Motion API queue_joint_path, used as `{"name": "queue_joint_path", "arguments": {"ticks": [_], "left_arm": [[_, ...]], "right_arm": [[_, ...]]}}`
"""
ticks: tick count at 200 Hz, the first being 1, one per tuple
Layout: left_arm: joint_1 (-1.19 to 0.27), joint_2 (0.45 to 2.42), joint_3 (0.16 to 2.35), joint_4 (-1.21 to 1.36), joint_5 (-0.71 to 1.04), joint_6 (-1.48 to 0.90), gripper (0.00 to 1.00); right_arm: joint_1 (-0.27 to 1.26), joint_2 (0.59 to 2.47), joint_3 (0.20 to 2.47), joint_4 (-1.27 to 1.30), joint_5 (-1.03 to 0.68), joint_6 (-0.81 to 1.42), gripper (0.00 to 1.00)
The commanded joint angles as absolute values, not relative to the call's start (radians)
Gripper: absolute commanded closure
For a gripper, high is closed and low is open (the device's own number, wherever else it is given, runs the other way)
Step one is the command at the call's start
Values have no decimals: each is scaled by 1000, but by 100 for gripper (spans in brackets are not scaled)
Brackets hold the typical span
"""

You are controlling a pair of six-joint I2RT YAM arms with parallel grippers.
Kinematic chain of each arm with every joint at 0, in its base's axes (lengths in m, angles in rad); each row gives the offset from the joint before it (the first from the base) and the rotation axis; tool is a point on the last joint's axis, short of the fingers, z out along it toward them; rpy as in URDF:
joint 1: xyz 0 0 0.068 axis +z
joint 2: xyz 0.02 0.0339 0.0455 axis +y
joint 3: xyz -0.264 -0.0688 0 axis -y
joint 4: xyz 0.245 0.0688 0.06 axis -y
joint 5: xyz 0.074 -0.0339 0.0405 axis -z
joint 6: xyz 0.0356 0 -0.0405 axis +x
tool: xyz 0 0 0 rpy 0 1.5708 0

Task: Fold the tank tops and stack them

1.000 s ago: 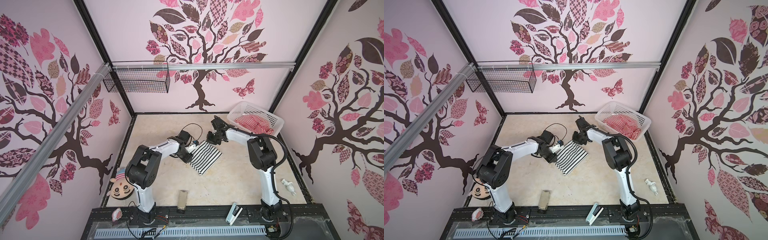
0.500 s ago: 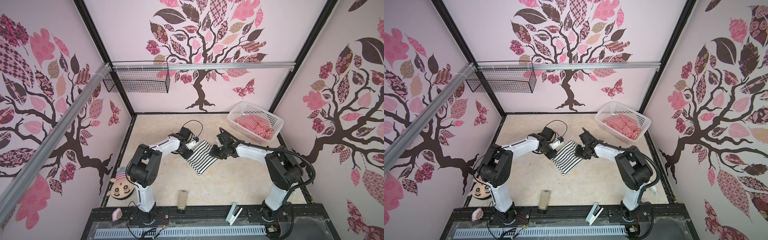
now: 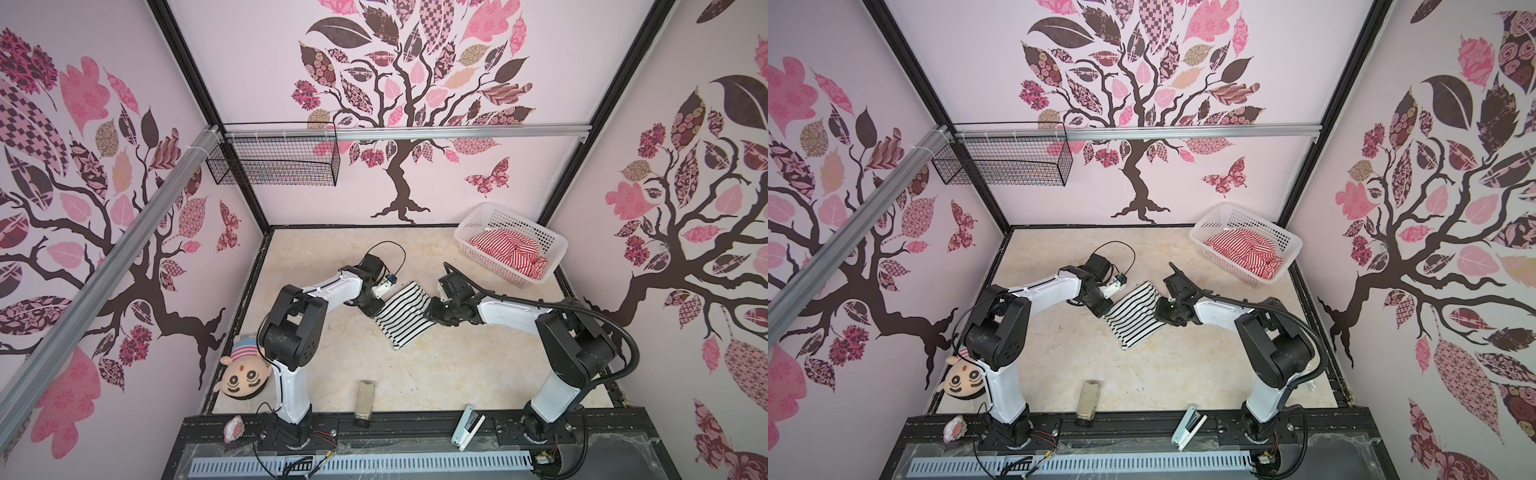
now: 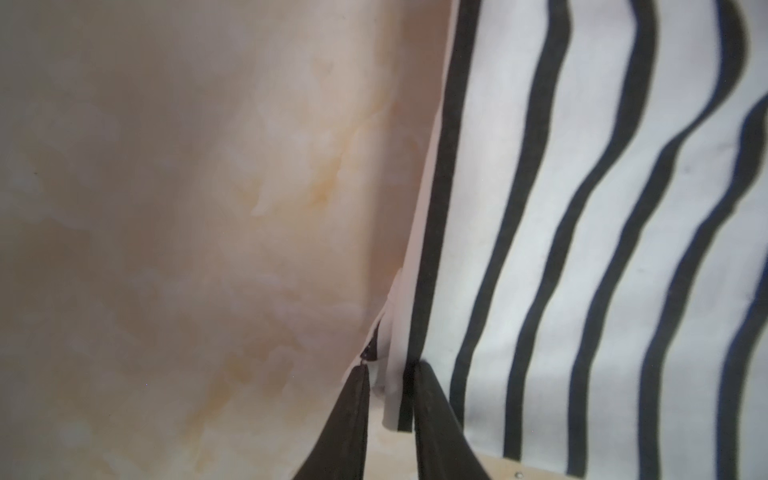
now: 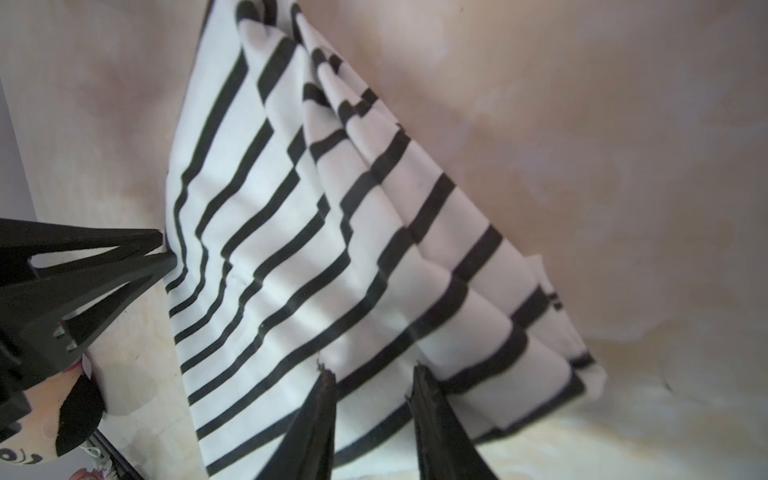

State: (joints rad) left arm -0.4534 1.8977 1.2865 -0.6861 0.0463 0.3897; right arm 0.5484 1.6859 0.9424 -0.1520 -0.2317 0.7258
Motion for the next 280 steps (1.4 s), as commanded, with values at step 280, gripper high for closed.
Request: {"name": "queue_joint_path", "arguments": {"ticks": [280], "left_arm": [[-566, 1931, 1274, -851, 177, 409, 76]], "right_arm": [[405, 1624, 922, -24, -453, 734, 60]]}}
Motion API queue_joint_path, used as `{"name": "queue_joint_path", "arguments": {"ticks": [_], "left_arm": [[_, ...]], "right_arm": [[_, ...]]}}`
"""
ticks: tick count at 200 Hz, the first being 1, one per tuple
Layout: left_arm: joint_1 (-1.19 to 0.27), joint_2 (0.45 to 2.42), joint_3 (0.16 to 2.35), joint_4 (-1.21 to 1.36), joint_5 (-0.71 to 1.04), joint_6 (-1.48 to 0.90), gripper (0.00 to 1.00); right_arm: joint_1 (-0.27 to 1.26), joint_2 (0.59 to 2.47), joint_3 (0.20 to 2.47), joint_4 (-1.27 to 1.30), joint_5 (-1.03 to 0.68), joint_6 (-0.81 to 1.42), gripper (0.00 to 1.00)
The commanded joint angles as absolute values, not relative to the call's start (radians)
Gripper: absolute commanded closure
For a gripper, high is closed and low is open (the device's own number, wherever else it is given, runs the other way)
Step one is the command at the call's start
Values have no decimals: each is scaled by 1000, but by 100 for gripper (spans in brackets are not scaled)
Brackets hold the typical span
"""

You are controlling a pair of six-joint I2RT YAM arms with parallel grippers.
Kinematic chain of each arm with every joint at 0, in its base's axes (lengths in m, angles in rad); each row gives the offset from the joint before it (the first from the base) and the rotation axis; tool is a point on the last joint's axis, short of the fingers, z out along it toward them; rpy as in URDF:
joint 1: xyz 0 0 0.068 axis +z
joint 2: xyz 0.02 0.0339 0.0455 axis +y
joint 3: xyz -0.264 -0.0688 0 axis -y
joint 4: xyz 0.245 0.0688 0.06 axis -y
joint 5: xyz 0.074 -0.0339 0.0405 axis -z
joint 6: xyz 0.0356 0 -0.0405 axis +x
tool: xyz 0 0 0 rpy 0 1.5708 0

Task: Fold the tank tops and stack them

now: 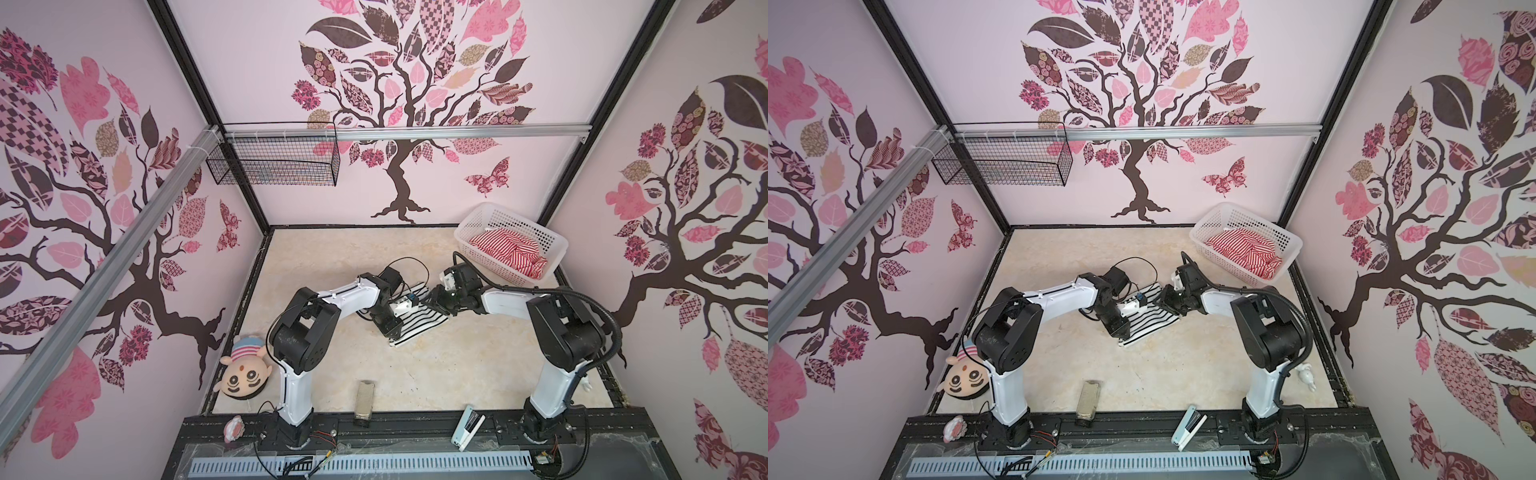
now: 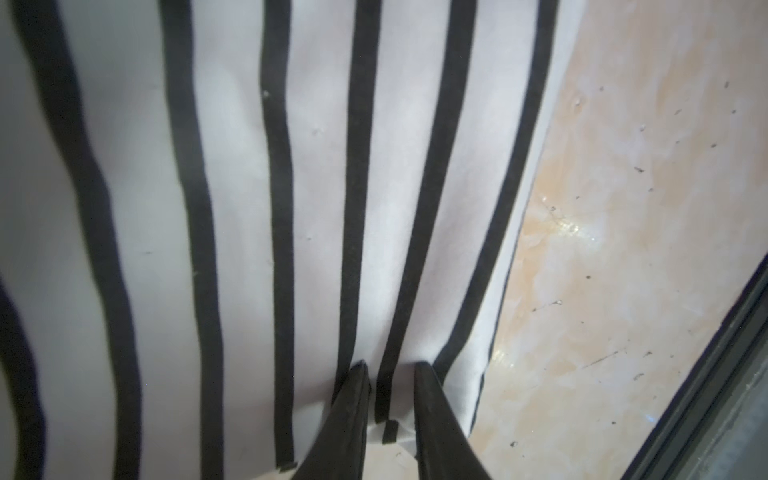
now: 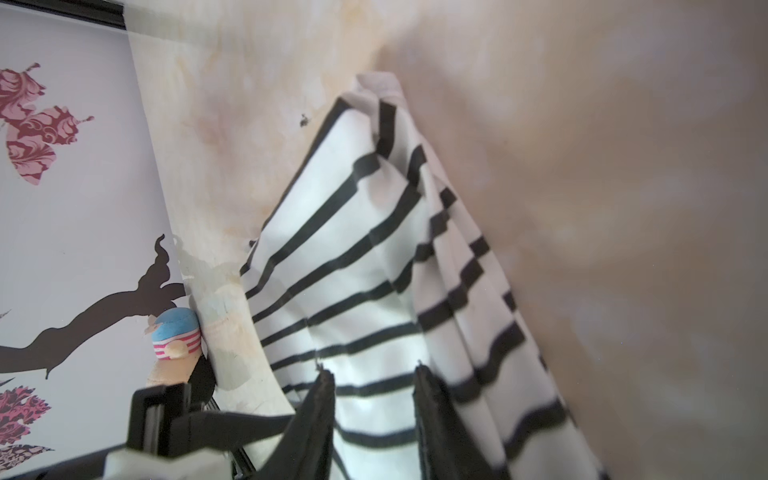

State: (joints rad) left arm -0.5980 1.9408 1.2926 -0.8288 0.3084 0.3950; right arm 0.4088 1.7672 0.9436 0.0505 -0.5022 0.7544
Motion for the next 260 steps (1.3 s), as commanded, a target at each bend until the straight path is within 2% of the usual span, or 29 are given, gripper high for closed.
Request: {"name": "queue_joint_path", "arguments": {"ticks": [1, 58, 87, 115, 142, 167, 207, 260], "left_arm": [[-564, 1930, 1274, -851, 175, 408, 76], [-414, 1975, 1382, -890, -4, 404, 76], [-423, 1904, 1434, -901, 135, 384, 75], [-509, 1883, 1490, -870, 230, 340, 75], [-576, 1959, 1561, -836, 292, 302, 75], [-590, 2091, 1679, -904, 359, 274, 75], [-590, 2175, 1706, -906, 365, 258, 75], [-546, 2157, 1596, -904, 217, 275, 76]], "right_arm": [[405, 1620, 920, -29, -449, 735, 60], [406, 1466, 858, -234, -261, 680, 58], [405, 1404, 817, -274, -185, 678, 56], [406, 1366, 799, -320, -113, 677, 49], [405, 1346, 780, -330, -112, 683, 48], [405, 1310, 769, -346, -98, 690, 48], [405, 1279, 757, -360, -84, 695, 48], [405, 1279, 761, -360, -93, 698, 48]]}}
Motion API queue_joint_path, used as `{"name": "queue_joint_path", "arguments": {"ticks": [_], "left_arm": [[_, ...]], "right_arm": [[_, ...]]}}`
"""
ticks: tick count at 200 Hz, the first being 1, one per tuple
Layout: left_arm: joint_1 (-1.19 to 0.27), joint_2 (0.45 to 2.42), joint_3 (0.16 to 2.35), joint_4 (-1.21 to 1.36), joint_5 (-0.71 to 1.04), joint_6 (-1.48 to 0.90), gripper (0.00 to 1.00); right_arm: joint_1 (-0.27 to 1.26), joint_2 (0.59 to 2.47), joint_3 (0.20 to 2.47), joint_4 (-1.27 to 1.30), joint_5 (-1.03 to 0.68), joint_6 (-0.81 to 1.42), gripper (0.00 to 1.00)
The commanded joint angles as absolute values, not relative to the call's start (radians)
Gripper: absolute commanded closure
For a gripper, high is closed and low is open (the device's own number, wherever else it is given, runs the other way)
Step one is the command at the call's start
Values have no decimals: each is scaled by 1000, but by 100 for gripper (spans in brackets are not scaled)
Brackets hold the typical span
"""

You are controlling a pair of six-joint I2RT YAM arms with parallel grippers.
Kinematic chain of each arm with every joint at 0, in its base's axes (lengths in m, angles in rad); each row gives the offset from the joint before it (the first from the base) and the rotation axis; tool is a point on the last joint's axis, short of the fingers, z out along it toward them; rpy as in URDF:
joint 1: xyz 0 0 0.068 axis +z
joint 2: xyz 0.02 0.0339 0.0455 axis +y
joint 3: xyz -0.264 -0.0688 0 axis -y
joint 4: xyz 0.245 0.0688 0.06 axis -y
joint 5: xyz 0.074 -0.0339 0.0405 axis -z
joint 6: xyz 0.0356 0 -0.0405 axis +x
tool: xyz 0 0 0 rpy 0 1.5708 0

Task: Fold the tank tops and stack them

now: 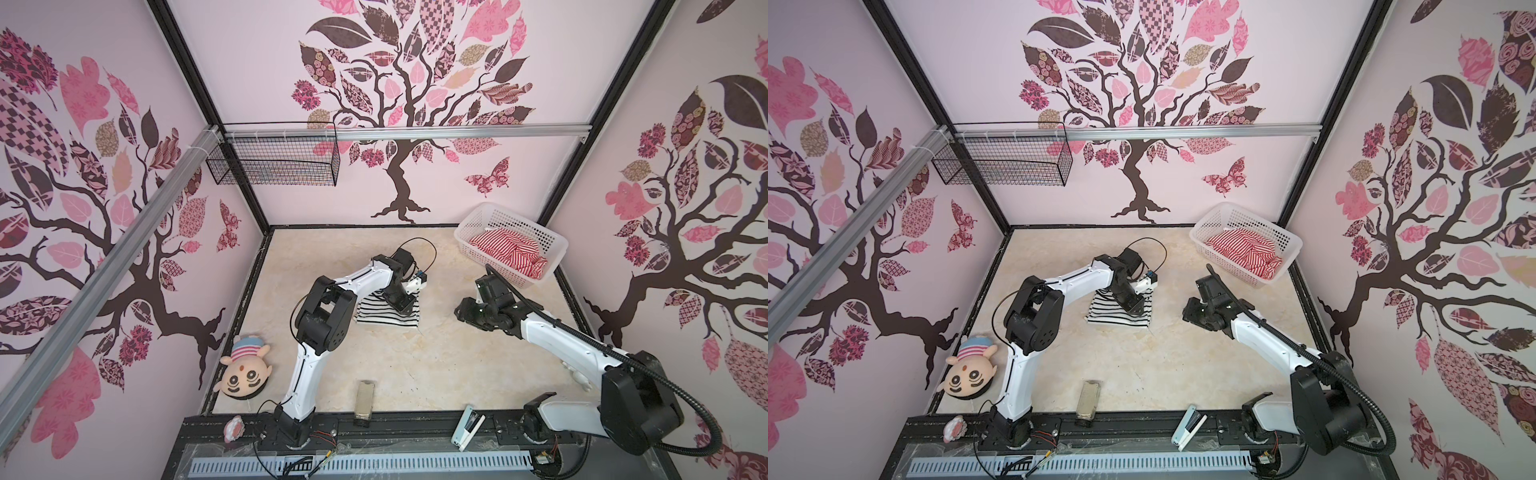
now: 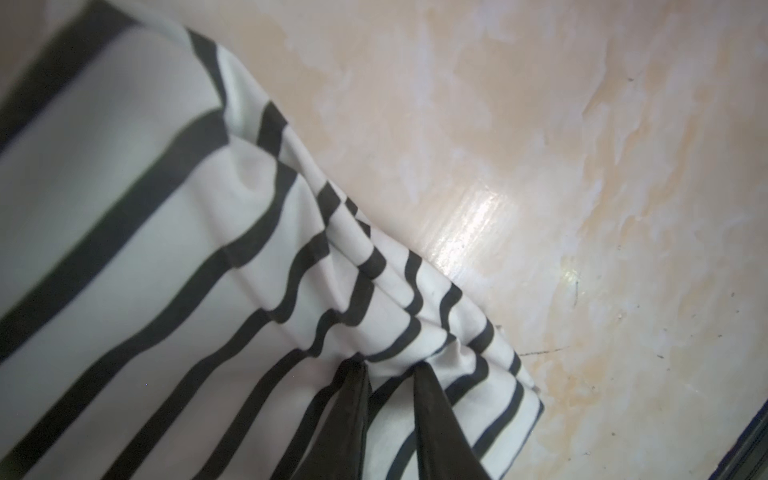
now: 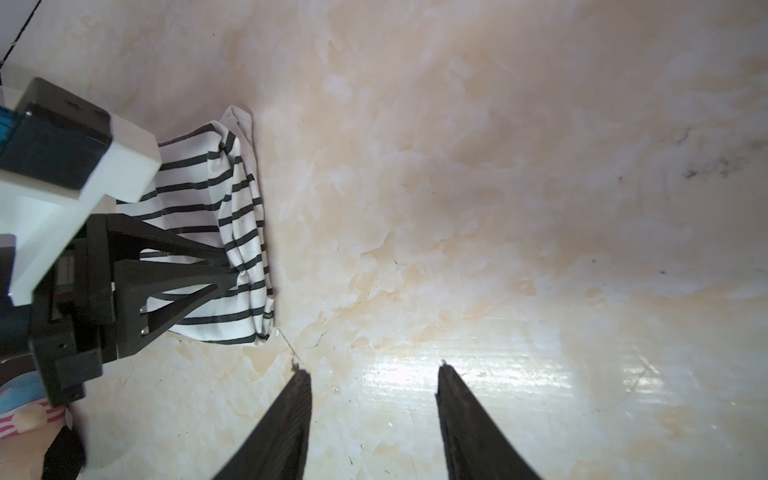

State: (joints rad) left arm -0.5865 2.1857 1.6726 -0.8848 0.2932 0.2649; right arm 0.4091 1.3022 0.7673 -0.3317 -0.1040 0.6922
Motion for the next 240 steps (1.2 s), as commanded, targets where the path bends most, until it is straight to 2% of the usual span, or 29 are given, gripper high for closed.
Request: {"name": "queue_joint_path", "arguments": {"ticks": [1, 65, 95, 121, 175, 216, 240], "left_arm": [[-542, 2156, 1593, -904, 217, 276, 76], [-182, 2098, 1503, -991, 231, 443, 76], [-5, 2130, 1551, -1041, 210, 516, 76], [91, 2164, 1597, -1108, 205, 570, 76], [131, 2086, 1545, -1095, 122, 653, 77], [121, 1996, 1582, -1145, 240, 618, 76], [74, 1967, 1564, -1142, 302, 574, 76]], "right_arm": [[405, 1279, 762, -360, -94, 698, 48], [405, 1300, 778, -349, -113, 698, 47], [405, 1325, 782, -326, -133, 707, 47], [406, 1342, 791, -322, -144, 707, 48], [405, 1339, 835, -368, -107, 682, 47], [404, 1337, 902, -414, 2, 645, 47], [356, 1384, 1009, -486, 75, 591, 37]]}}
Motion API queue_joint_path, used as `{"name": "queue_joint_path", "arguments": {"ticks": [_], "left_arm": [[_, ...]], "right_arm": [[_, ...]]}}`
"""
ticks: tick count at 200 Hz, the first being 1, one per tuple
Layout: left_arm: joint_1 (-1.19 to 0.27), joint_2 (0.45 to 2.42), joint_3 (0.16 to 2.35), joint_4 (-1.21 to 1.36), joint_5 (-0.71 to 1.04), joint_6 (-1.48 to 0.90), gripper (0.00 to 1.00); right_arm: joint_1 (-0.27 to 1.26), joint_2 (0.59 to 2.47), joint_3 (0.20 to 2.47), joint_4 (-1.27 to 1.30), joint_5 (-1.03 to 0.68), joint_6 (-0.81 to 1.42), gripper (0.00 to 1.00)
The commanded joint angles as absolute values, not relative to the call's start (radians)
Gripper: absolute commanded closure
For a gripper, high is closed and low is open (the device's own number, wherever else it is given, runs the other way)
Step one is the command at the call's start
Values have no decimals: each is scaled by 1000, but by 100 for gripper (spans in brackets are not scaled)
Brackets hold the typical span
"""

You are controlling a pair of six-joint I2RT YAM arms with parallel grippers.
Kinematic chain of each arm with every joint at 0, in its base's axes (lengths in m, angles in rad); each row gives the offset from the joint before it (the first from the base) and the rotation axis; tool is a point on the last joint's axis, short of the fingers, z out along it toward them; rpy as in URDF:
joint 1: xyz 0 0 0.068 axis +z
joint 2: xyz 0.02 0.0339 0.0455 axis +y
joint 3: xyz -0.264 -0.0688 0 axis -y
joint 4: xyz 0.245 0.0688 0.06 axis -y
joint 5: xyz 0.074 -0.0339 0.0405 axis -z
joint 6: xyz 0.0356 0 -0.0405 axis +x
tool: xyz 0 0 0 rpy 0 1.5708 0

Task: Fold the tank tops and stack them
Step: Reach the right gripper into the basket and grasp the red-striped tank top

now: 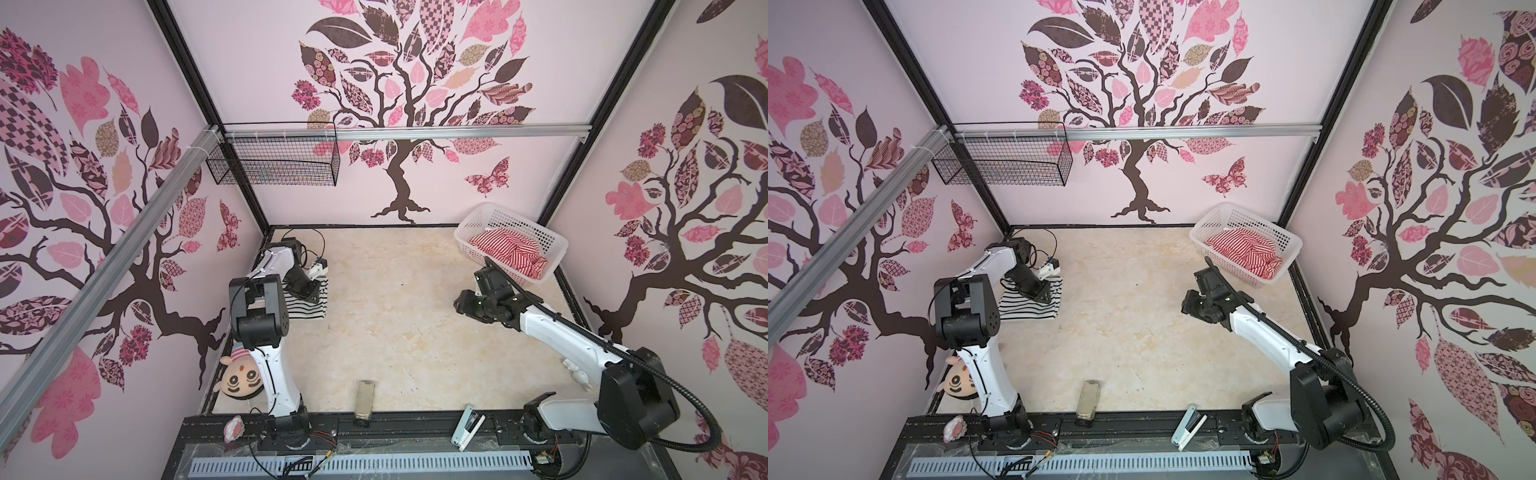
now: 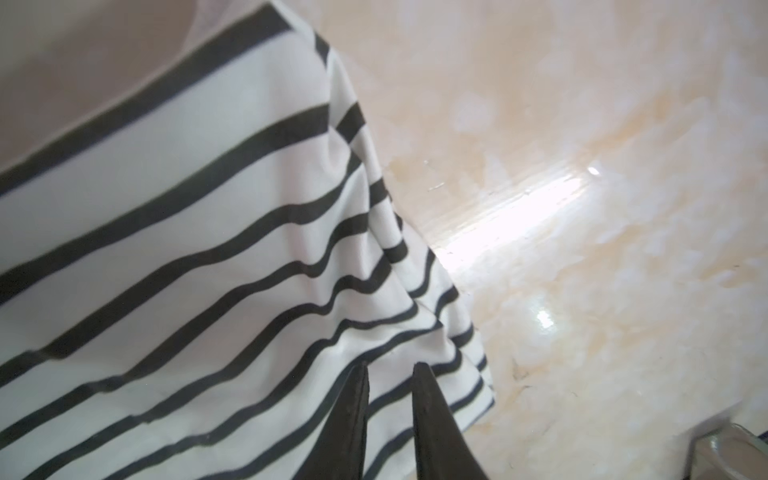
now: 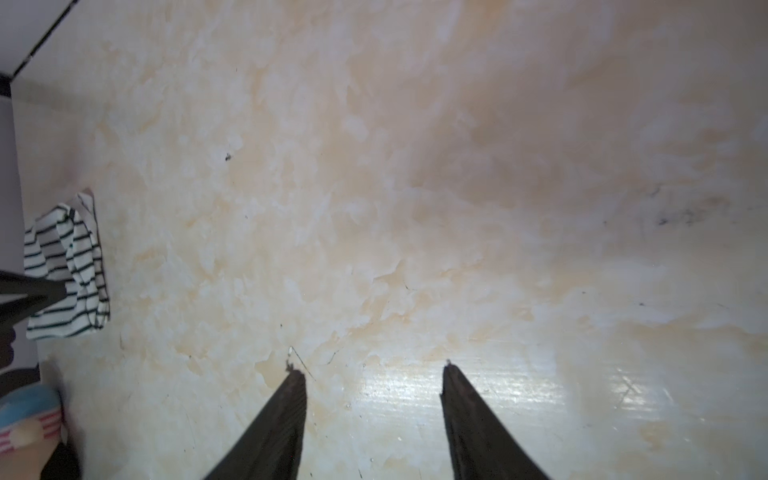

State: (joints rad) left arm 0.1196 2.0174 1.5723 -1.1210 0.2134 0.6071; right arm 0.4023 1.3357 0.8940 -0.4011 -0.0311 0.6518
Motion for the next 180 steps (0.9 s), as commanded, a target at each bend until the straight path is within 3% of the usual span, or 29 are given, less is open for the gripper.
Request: {"name": "queue_joint_path", "arguments": {"ticks": [1, 35, 76, 116, 132, 143, 180], "left_arm": [[72, 1967, 1562, -1142, 303, 572, 76], [-2, 1968, 1485, -1063, 311, 528, 76], [-5, 1996, 1395, -974, 238, 515, 77], [2, 1961, 1312, -903, 165, 519, 77], [7, 1965, 1305, -887, 113, 518, 77], [16, 1969, 1307, -889, 100, 516, 77], [50, 1958, 1307, -896, 122, 510, 77]], "right_arm": [[352, 1387, 1015, -490, 75, 588, 37], [153, 1484, 1199, -564, 41, 534, 27], [-79, 1671, 1466, -673, 3, 524, 26], [-114, 1814, 1625, -706, 186, 502, 25], [-116, 1900, 1723, -773, 298, 463, 15], [-122, 1946, 1771, -801, 360, 449, 13], [-170, 2045, 1829, -813, 341, 428, 12]]}}
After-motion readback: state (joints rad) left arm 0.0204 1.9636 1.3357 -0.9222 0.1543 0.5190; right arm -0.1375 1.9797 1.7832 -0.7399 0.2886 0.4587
